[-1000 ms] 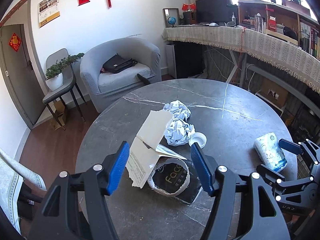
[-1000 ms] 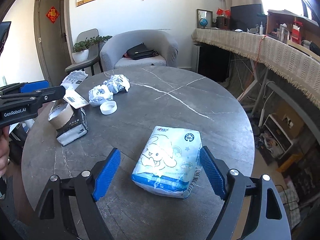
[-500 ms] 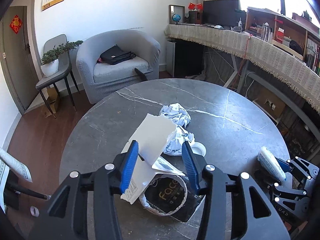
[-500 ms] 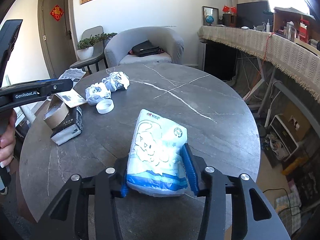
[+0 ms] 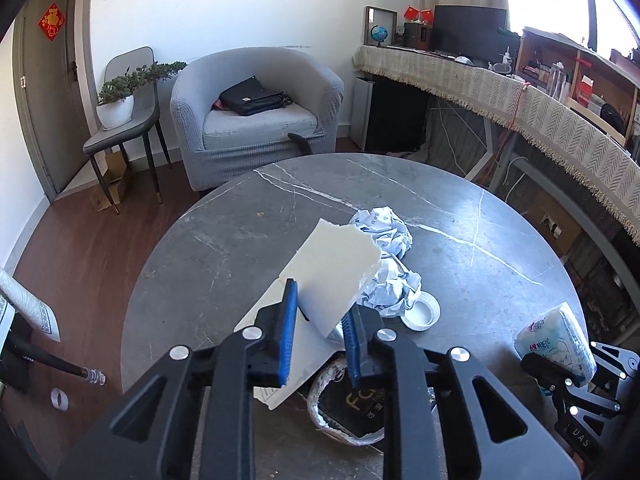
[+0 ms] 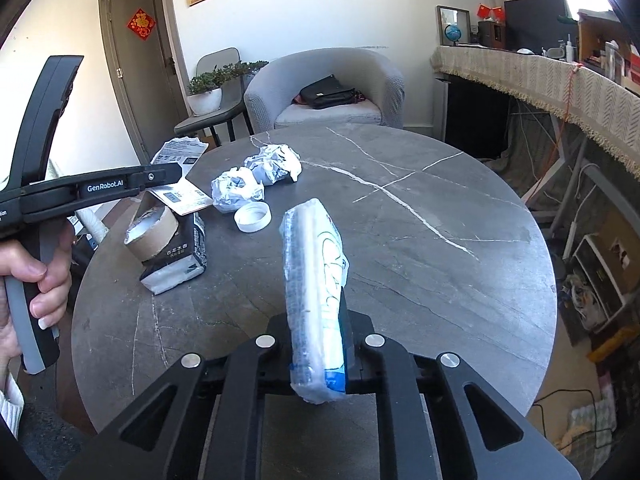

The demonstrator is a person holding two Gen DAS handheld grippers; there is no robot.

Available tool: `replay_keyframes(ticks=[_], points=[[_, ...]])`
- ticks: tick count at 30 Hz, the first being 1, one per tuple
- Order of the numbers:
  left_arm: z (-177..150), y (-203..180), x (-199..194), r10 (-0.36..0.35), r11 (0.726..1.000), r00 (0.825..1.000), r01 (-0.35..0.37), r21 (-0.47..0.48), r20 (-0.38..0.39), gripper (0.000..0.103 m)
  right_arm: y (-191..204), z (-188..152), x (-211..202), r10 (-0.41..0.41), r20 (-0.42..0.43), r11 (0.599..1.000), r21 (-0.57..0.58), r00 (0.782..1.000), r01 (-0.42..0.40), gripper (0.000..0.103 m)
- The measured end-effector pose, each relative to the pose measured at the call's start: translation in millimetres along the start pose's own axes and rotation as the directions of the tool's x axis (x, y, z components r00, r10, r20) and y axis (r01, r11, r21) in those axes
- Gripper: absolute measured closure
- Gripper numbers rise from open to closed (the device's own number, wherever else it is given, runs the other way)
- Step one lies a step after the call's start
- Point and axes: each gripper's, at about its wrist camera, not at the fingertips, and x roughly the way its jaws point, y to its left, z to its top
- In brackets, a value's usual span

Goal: Collect trash
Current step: 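Grasp the white paper card with the left tool while the right tool holds the wipes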

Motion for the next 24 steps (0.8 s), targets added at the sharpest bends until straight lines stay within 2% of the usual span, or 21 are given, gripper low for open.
replay_keyframes(ticks=[2, 9, 14, 17, 24], points=[[0, 3, -3, -0.004, 1.000, 1.000, 0.004, -0.016, 0.005, 0.089, 1, 2, -1, 0.005, 0.006, 1.000, 0.001, 1.000, -0.005, 0.091], [2, 22, -18, -0.023, 0.995, 0.999, 0.028, -0.091, 0.049, 0.097, 4, 11, -4, 0.044, 0.027, 0.998, 0.033, 0.999, -0.045, 0.092], [7, 41, -34, -0.054, 0.983, 0.993, 0.072, -0.167, 0.107, 0.098, 11, 18, -8, 0.057, 0.056, 0.998, 0.027, 0.997, -0.059, 0.093], [9, 49, -43, -0.054, 0.981, 0.990, 0.076, -0.181, 0.127, 0.102, 16, 24, -10, 0.070, 0.072, 0.997, 0.028, 0.995, -0.072, 0.093], [6, 63, -55, -0.042, 0.979, 0.990, 0.068, -0.191, 0.136, 0.102, 33, 35, -8, 0.106, 0.093, 0.994, 0.021, 0.990, -0.109, 0.093]])
